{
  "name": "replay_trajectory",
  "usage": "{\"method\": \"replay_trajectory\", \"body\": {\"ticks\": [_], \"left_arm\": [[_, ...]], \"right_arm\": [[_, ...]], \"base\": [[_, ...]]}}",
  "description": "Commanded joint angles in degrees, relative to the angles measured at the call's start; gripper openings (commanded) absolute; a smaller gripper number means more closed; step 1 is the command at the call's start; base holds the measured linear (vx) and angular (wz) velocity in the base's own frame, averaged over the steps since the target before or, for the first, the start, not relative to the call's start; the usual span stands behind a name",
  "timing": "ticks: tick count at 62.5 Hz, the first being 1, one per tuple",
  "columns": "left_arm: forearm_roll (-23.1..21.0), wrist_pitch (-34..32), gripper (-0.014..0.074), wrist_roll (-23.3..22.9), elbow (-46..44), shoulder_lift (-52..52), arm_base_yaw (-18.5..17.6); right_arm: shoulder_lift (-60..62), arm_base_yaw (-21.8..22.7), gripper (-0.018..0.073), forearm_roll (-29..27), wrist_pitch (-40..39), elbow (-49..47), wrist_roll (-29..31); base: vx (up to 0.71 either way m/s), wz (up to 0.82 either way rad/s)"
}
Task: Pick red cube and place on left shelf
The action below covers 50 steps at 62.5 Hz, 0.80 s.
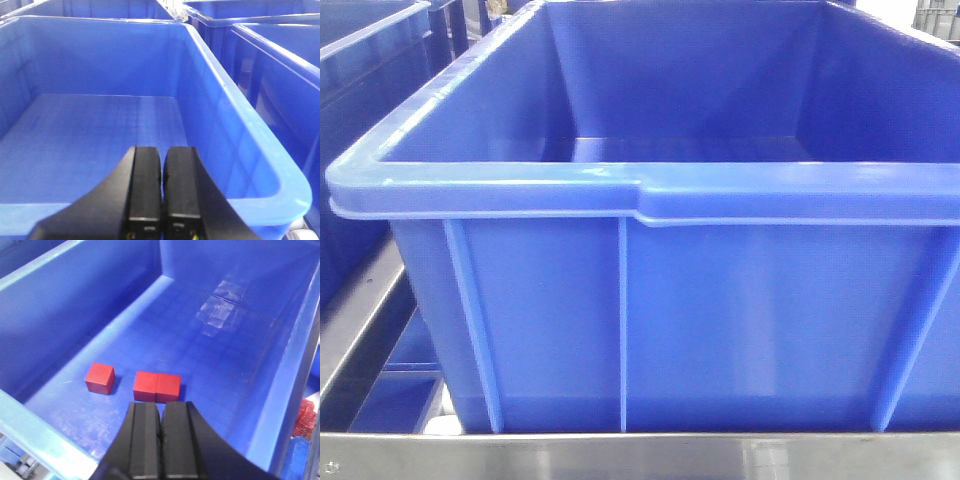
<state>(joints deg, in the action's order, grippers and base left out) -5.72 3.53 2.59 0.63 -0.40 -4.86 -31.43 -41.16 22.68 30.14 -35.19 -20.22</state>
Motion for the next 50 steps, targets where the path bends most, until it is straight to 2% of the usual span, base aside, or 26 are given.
{"method": "replay_trajectory", "body": {"ticks": [1, 8, 19, 26, 37, 50], "left_arm": [[-0.1, -3.9, 0.0102, -0.3, 1.4, -0.7, -0.3], [-0.1, -3.9, 0.0102, -0.3, 1.4, -0.7, -0.3], [-0.1, -3.9, 0.0102, -0.3, 1.4, -0.7, -0.3], [-0.1, -3.9, 0.0102, -0.3, 1.4, -0.7, -0.3], [-0.1, -3.9, 0.0101, -0.3, 1.4, -0.7, -0.3], [-0.1, -3.9, 0.0101, -0.3, 1.4, -0.7, -0.3]], "right_arm": [[0.0, 1.1, 0.0054, -0.3, -6.1, -1.4, -0.1], [0.1, 5.3, 0.0054, -1.4, -9.1, -0.8, 0.7], [2.9, 17.1, 0.0054, -9.9, -22.6, 4.3, 6.6], [7.7, 25.3, 0.0054, -12.2, -29.8, 9.6, 7.3], [17.0, 35.0, 0.0054, -13.4, -31.1, 18.8, 7.3], [26.0, 41.7, 0.0054, -15.7, -31.4, 27.8, 8.2]], "base": [[0.00, 0.00], [0.00, 0.00], [0.00, 0.00], [0.00, 0.00], [0.00, 0.00], [0.00, 0.00]]}}
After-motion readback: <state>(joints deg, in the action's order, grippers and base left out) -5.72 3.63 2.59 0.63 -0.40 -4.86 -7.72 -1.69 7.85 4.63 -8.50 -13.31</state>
